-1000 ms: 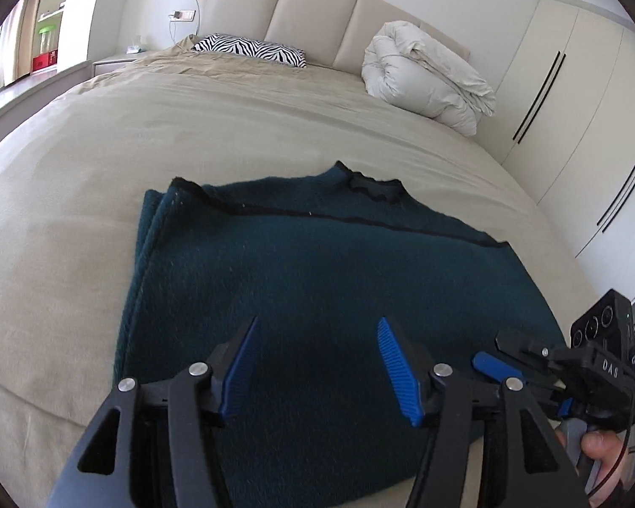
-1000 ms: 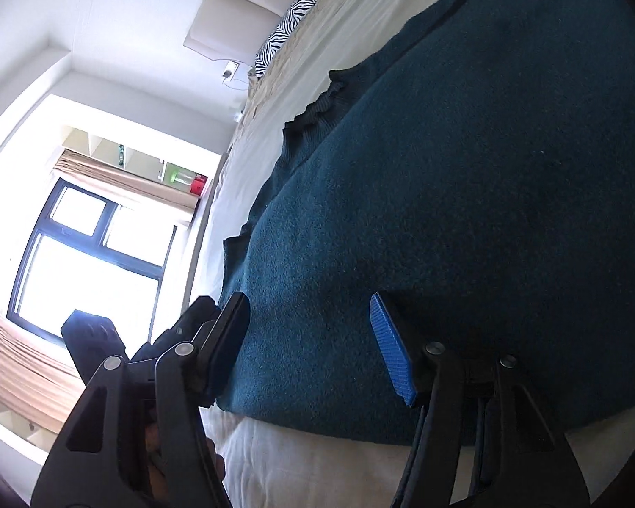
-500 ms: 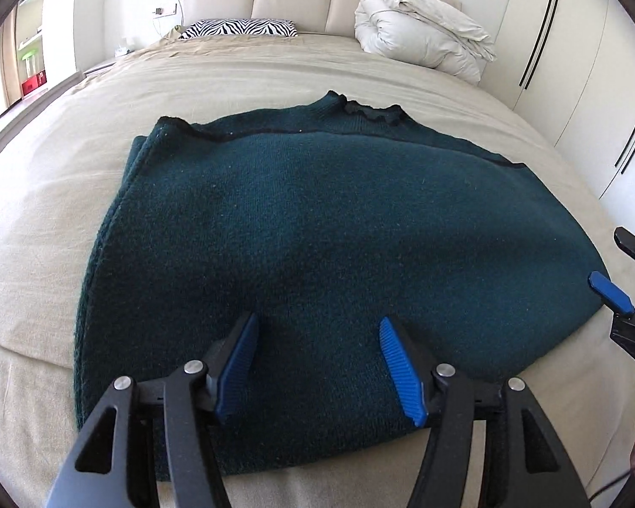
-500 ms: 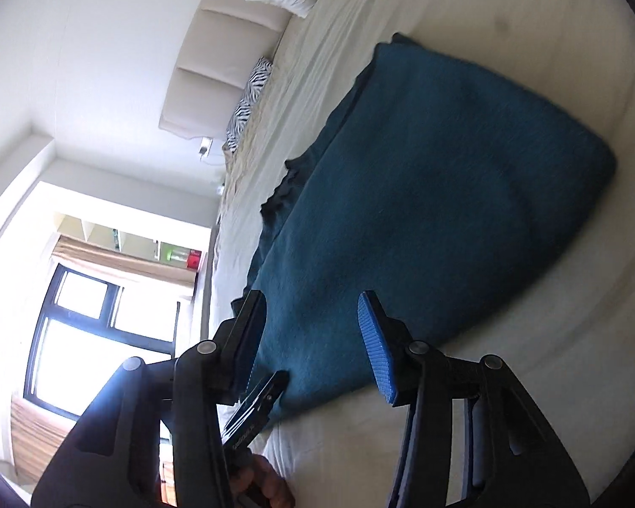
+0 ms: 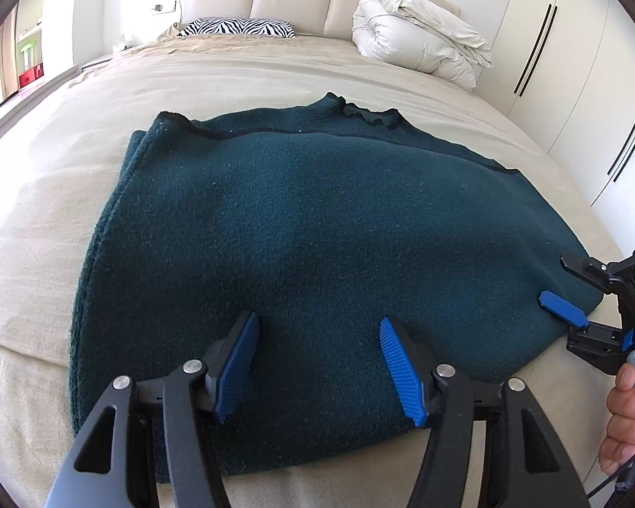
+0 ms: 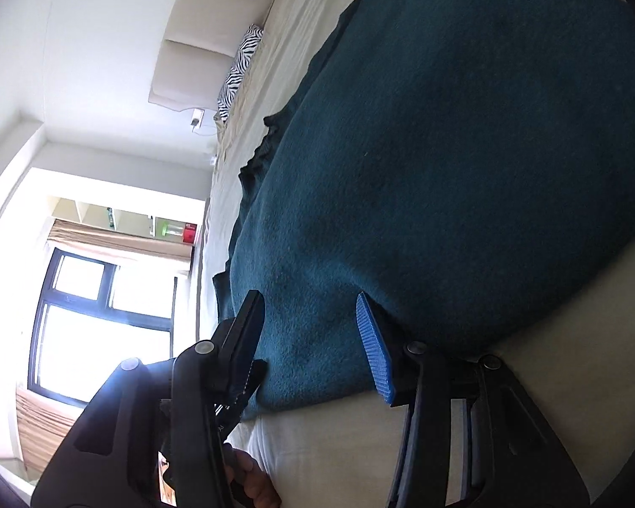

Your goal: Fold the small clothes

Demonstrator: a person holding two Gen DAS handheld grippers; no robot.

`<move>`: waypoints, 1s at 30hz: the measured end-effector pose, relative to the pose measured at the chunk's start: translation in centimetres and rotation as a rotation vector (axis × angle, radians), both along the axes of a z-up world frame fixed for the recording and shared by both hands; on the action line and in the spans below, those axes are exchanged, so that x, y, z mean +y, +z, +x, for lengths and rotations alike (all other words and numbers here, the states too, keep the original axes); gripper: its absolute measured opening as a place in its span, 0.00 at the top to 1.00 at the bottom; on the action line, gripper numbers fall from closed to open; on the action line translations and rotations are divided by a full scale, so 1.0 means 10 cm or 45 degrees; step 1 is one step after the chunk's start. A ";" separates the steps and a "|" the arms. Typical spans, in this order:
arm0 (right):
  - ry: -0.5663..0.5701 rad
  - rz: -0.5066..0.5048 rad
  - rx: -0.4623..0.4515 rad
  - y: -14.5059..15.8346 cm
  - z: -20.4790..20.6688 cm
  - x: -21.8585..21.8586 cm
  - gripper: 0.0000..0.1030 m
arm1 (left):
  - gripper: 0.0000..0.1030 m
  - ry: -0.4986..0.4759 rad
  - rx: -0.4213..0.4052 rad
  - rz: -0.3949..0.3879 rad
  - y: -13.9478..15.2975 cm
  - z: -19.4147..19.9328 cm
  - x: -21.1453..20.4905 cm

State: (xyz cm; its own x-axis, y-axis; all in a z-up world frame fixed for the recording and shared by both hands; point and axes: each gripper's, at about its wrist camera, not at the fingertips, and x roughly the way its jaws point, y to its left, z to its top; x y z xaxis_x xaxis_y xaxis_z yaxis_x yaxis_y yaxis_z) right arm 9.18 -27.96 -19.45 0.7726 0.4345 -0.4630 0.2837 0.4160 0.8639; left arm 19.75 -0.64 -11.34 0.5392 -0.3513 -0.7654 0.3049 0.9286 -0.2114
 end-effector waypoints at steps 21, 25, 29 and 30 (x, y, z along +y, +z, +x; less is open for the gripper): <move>-0.086 -0.234 -0.036 0.53 -0.84 -0.21 0.54 | 0.39 0.150 0.033 -0.355 0.22 -0.23 0.76; 0.037 -0.256 -0.070 0.61 -0.48 0.04 0.54 | 0.39 0.191 0.001 -0.362 0.38 -0.13 0.99; 0.145 -0.253 -0.071 0.64 -0.02 0.35 0.54 | 0.39 0.204 -0.066 -0.326 0.58 0.16 1.02; 0.179 -0.265 -0.074 0.65 0.10 0.44 0.54 | 0.38 0.202 -0.080 -0.313 0.61 0.25 1.00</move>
State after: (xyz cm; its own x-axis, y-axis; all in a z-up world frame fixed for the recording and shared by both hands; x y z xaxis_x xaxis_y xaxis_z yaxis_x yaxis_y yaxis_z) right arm 10.19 -23.61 -12.94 0.7390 0.4398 -0.5104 0.1630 0.6183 0.7688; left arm 22.28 9.41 -5.25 0.6457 -0.4297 -0.6311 0.1796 0.8889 -0.4215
